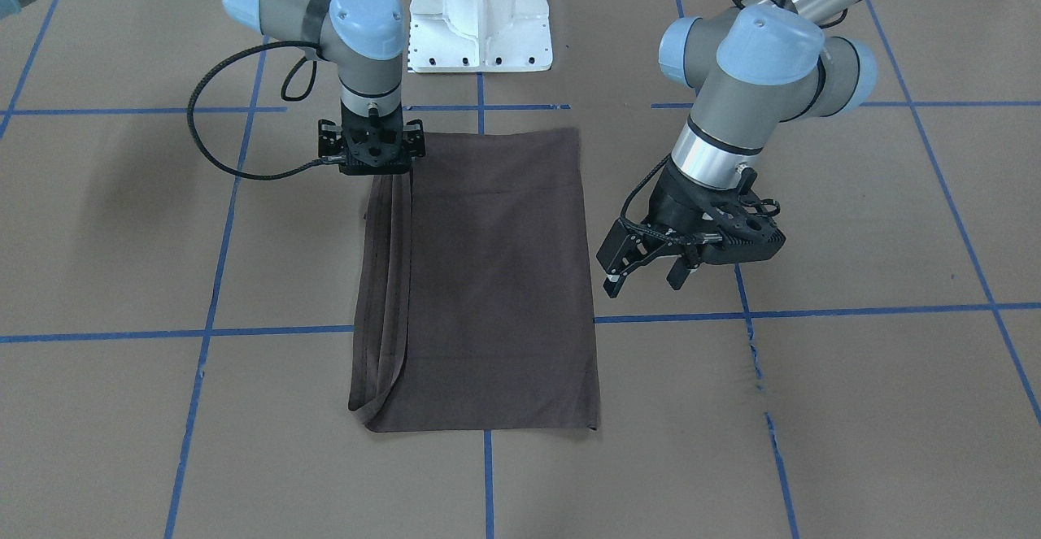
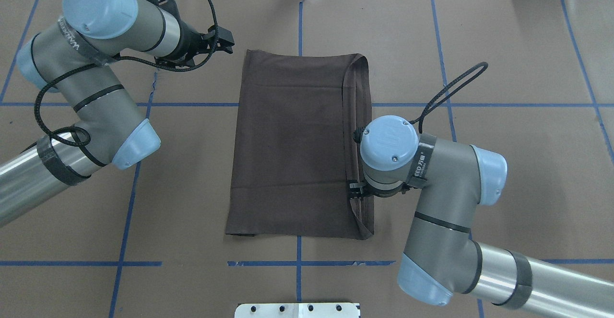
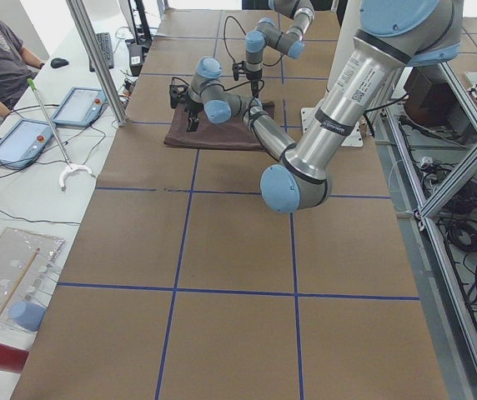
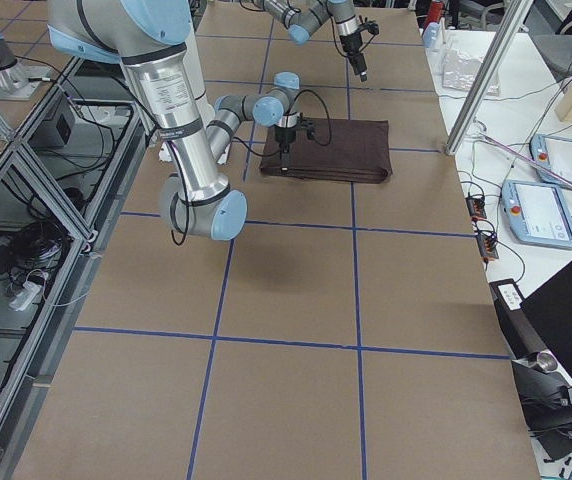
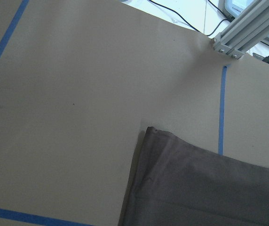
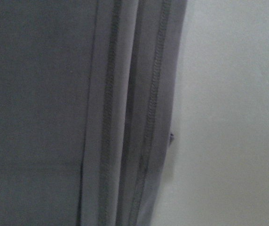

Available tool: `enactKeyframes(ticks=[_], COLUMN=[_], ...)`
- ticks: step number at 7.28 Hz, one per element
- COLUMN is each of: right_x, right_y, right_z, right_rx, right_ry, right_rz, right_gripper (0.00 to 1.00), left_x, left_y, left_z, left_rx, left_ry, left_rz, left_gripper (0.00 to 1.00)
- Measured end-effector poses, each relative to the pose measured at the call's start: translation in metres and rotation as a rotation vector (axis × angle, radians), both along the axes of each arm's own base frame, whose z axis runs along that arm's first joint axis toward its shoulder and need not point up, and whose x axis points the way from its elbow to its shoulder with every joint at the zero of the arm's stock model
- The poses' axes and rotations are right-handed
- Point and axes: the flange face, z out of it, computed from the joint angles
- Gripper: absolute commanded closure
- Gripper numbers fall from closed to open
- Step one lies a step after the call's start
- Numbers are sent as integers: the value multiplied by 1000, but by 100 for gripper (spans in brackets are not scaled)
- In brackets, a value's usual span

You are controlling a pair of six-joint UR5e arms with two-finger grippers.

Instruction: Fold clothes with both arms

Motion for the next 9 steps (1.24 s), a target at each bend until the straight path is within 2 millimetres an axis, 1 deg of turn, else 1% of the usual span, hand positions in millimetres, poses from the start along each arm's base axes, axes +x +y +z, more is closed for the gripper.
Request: enactKeyframes(ticks=[1, 2, 4, 6, 9], right_x=[-11, -21, -33, -34, -30], right_y=[-6, -6, 4, 7, 6], right_z=[-2, 2, 11, 15, 20], right_rx=[-4, -14, -38, -49, -62], right_ry=[7, 16, 29, 36, 58], right_rz=[0, -5, -28, -34, -31], right_gripper=[0, 0, 0, 0, 0], left_x=[0, 0, 0, 0, -1], left_y=[0, 0, 0, 0, 0], left_z=[0, 0, 0, 0, -3], left_rx=[1, 1, 2, 2, 13], left_ry=[0, 0, 0, 0, 12], left_rz=[0, -1, 0, -1, 0], left_gripper=[0, 0, 0, 0, 0])
